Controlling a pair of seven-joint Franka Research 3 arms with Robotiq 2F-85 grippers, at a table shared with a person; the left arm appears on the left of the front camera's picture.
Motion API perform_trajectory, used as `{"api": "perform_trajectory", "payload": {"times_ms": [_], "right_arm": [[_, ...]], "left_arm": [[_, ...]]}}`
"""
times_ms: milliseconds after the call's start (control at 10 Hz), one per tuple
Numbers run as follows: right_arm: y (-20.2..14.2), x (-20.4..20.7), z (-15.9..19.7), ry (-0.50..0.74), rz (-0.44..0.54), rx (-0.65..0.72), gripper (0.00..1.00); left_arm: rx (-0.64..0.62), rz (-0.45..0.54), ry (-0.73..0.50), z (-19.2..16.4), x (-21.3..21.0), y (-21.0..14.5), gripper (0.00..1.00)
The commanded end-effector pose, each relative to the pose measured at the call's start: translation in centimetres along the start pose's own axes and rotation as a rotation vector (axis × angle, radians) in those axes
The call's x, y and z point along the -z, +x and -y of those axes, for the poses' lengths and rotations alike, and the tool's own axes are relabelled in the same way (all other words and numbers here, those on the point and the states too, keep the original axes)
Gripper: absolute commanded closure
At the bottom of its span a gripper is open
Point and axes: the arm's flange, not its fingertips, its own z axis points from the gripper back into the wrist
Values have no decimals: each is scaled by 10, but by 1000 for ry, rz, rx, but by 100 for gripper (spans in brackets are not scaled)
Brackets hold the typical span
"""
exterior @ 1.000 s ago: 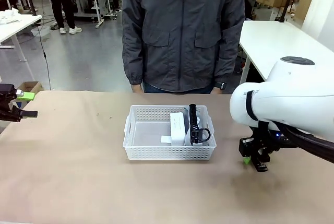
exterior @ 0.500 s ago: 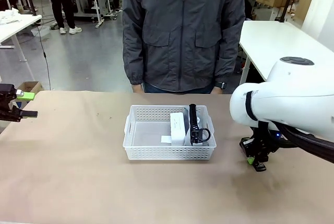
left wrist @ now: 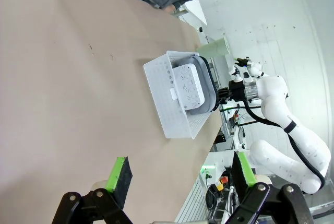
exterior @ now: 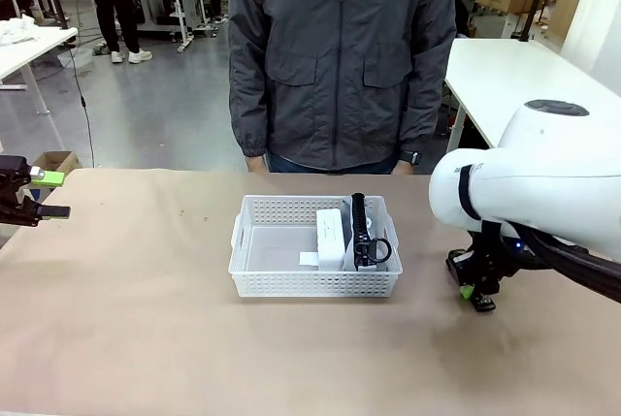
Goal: Efficiently arrange items inside the basket to fit them all.
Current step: Pick up the Stapler and place it inside the Organizing basket.
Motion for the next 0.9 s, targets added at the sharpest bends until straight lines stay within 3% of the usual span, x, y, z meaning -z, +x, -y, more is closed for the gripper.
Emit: {"api": "perform_trajectory", "payload": {"times_ms": [0,200,300,400,600,700,800], "right_arm": [[-11,-59,-4,-6,83,-39,100],[-19,-92,-12,17,87,-52,100],[-23,-92,-11,0,55,-52,100],[-3,-75,-10,-23,91,-33,100],[-3,-75,-10,-23,91,-33,100],[-7,-80,-10,-14,63,-50,63],[-12,-76,-5,36,57,2,63]], "left_arm": [[-8,-7,3,3,-1,-1,0],[-8,-7,3,3,-1,-1,0],[-8,-7,3,3,-1,-1,0],[-8,-7,3,3,-1,-1,0],[-8,-7,3,3,-1,-1,0],[-8,-7,3,3,-1,-1,0],[-8,-7,3,3,-1,-1,0]]}}
